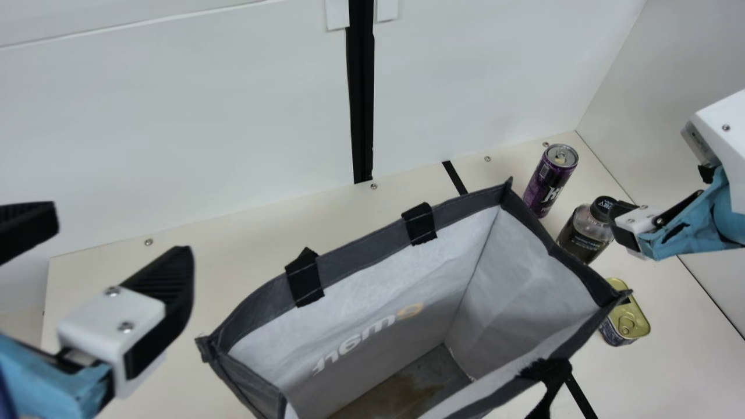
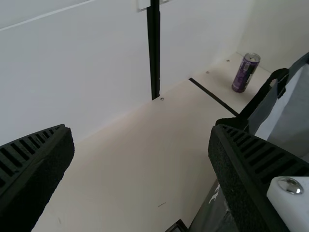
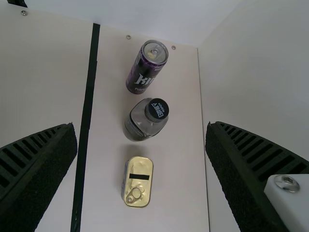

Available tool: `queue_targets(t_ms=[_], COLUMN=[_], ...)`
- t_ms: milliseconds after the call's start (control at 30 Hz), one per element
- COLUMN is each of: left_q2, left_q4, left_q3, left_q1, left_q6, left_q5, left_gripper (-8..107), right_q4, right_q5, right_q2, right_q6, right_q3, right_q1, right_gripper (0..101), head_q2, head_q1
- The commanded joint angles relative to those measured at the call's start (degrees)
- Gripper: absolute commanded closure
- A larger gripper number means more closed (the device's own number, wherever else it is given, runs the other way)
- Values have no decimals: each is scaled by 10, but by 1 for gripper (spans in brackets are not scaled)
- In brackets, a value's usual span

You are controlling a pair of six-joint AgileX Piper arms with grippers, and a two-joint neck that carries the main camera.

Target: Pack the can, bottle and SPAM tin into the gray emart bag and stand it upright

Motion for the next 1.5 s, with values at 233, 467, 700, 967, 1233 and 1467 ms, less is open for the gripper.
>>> queue_targets(t_ms=[233, 467, 700, 967, 1233, 1467], left_q2=[33, 56, 81, 111, 147, 178], left_q4=[-1, -5, -20, -48, -71, -85], left_q3=[-27, -43, -59, -75, -93, -107], left_q1=[-44, -74, -98, -116, -126, -128], left_q6=[-1, 5, 14, 21, 31, 44], left_q5=[-1, -1, -1, -1, -1, -1], left_gripper=[9, 9, 9, 9, 9, 9], right_q4=[0, 0, 0, 0, 0, 0], right_q5=[0, 0, 0, 0, 0, 0], right_q2=[0, 0, 0, 0, 0, 0], right_q6=[0, 0, 0, 0, 0, 0], right_q3=[0, 0, 0, 0, 0, 0], right_q1=[0, 0, 0, 0, 0, 0], right_gripper=[6, 6, 6, 6, 6, 6], head_q2=[-1, -1, -1, -1, -1, -1], head_q1=[-13, -13, -13, -13, -13, -13])
